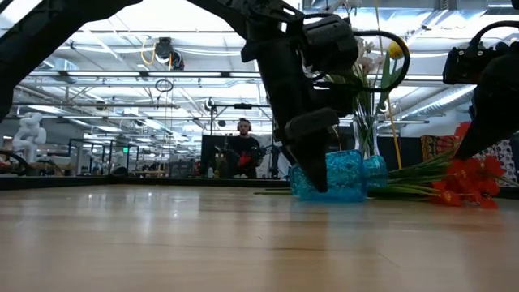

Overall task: Sort flowers into vase by color
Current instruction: Adjust the blue vase on the table

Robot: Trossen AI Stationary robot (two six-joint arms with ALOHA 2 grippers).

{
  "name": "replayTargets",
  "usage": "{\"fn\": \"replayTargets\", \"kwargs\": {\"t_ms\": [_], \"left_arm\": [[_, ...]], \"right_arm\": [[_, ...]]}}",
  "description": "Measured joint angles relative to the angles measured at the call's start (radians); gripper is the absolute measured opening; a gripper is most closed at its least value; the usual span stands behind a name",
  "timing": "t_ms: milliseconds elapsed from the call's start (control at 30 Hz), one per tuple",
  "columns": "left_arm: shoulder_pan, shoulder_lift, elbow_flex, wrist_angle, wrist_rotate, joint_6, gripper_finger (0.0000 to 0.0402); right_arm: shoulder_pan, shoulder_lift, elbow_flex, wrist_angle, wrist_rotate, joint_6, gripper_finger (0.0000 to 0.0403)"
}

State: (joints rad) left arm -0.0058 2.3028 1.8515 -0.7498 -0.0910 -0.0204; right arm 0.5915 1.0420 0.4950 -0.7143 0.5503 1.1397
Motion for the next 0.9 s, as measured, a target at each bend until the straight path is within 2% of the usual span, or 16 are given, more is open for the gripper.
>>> {"fn": "replayTargets", "kwargs": {"t_ms": [167,467,700,900], "left_arm": [[-0.022,-0.015,0.000,-0.025,0.000,-0.014,0.0287],[-0.062,-0.062,0.002,-0.169,0.001,-0.075,0.0281],[-0.091,-0.069,0.002,-0.396,-0.010,-0.153,0.0281],[-0.125,-0.077,0.002,-0.508,-0.034,-0.212,0.0281]], "right_arm": [[0.000,0.000,0.000,0.000,0.000,0.000,0.0116],[0.000,0.000,0.000,0.009,-0.002,0.003,0.0116],[0.000,0.000,0.000,0.015,-0.001,0.004,0.0116],[0.000,0.000,0.000,0.015,-0.001,0.007,0.0116]]}}
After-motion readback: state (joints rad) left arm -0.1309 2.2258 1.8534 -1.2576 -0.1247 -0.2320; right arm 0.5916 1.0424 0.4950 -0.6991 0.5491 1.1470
